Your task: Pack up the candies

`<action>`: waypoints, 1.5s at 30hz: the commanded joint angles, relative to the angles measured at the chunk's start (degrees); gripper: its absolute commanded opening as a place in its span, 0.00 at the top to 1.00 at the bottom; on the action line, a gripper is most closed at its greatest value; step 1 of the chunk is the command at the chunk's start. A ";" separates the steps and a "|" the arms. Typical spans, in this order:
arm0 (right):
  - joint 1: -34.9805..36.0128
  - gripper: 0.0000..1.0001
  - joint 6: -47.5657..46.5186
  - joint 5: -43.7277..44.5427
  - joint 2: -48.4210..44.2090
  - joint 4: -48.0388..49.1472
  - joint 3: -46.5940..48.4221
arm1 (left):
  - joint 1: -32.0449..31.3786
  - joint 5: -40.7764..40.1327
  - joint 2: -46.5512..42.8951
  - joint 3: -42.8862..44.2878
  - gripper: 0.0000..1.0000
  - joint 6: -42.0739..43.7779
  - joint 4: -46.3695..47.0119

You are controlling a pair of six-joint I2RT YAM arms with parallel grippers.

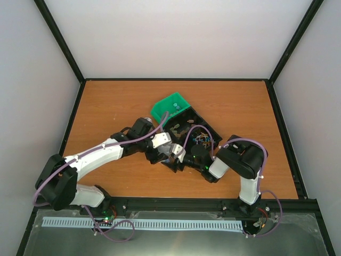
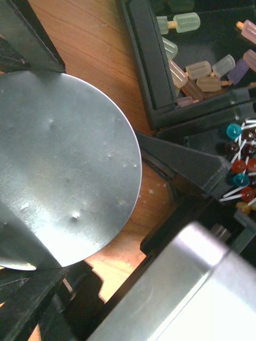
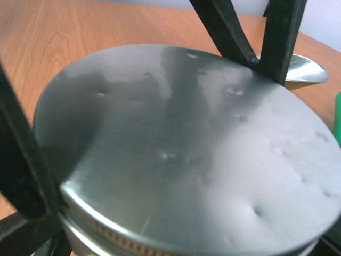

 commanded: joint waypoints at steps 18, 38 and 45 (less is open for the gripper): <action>-3.19 0.00 -2.42 -2.18 -0.12 0.48 -1.13 | 1.96 3.19 3.08 0.07 0.23 9.58 -9.55; 1.68 0.00 3.78 11.06 6.99 4.34 -0.97 | 0.14 -3.67 -1.53 -4.83 0.21 -0.46 -0.73; 1.55 0.00 4.03 10.23 4.48 6.54 -5.55 | 0.12 -4.93 -3.34 -5.93 0.21 1.72 -1.95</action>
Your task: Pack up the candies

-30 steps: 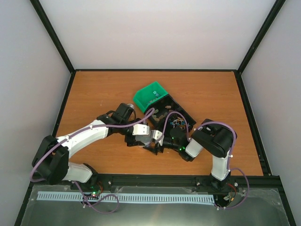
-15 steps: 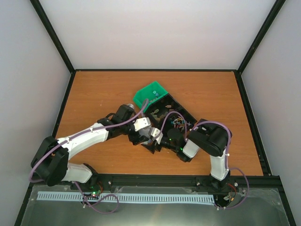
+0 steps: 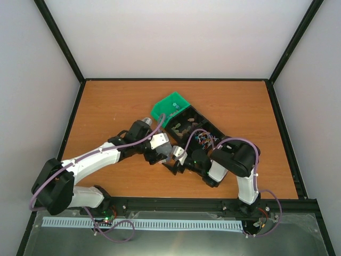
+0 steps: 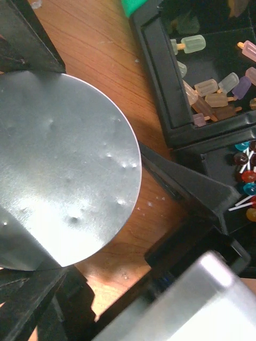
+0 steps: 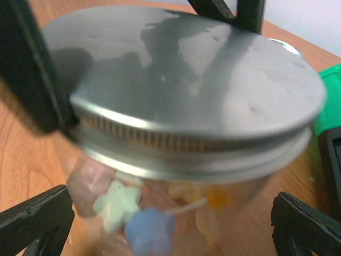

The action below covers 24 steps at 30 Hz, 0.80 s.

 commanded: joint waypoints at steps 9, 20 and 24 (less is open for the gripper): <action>-2.53 0.00 5.03 2.78 -3.98 -5.24 -6.38 | -0.23 -3.05 -1.59 -2.61 0.21 2.47 -6.70; -10.73 0.00 2.78 -8.26 -5.90 -4.59 -6.23 | -0.23 -2.80 -0.52 -1.99 0.21 2.41 -6.54; -9.71 0.00 2.99 -11.22 -5.06 -2.86 -6.49 | -0.23 -2.67 0.22 -1.26 0.21 1.92 -6.48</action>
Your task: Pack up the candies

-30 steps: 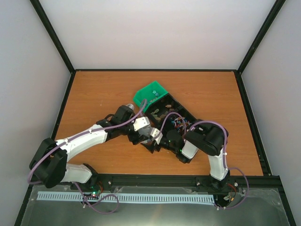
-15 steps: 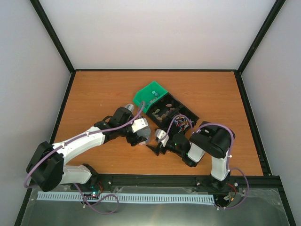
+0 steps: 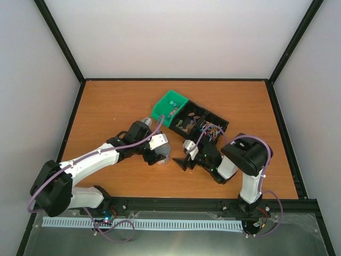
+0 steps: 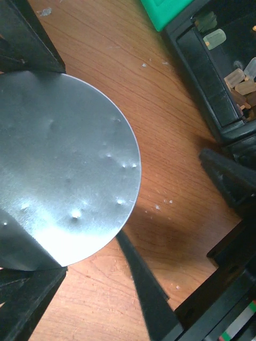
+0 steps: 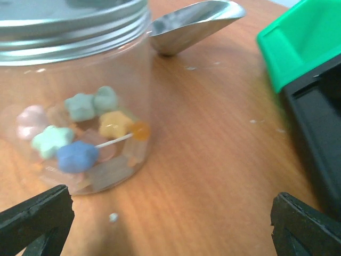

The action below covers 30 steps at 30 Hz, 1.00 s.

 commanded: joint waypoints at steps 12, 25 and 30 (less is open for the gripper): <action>7.93 0.00 6.07 4.29 2.49 -7.12 5.56 | -0.23 -0.92 3.16 0.61 0.21 -0.57 -4.61; 12.00 0.01 8.85 9.07 8.59 -6.14 11.51 | -0.67 -0.71 3.97 0.95 0.21 -1.83 -4.05; 11.94 0.08 7.89 8.46 8.48 -4.83 10.63 | -0.67 2.27 3.22 0.37 0.21 1.82 -6.52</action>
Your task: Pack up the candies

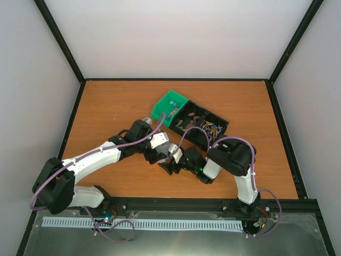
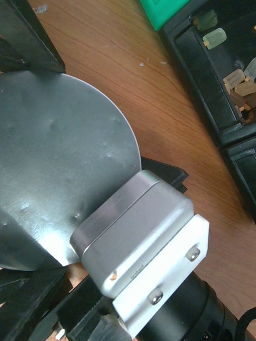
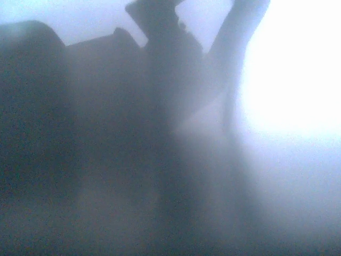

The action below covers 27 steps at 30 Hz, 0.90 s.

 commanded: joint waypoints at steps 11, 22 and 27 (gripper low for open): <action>-1.25 0.38 -3.45 -3.63 -1.77 4.72 -4.98 | 0.71 11.21 3.54 0.56 0.21 31.37 -20.28; -3.62 0.01 -7.25 -5.44 -4.18 3.59 -5.92 | 3.37 14.21 10.28 6.04 0.25 26.49 -23.02; -2.52 0.00 -4.33 -1.11 -3.94 2.98 -5.12 | 2.84 10.90 5.35 2.34 0.24 8.47 -12.23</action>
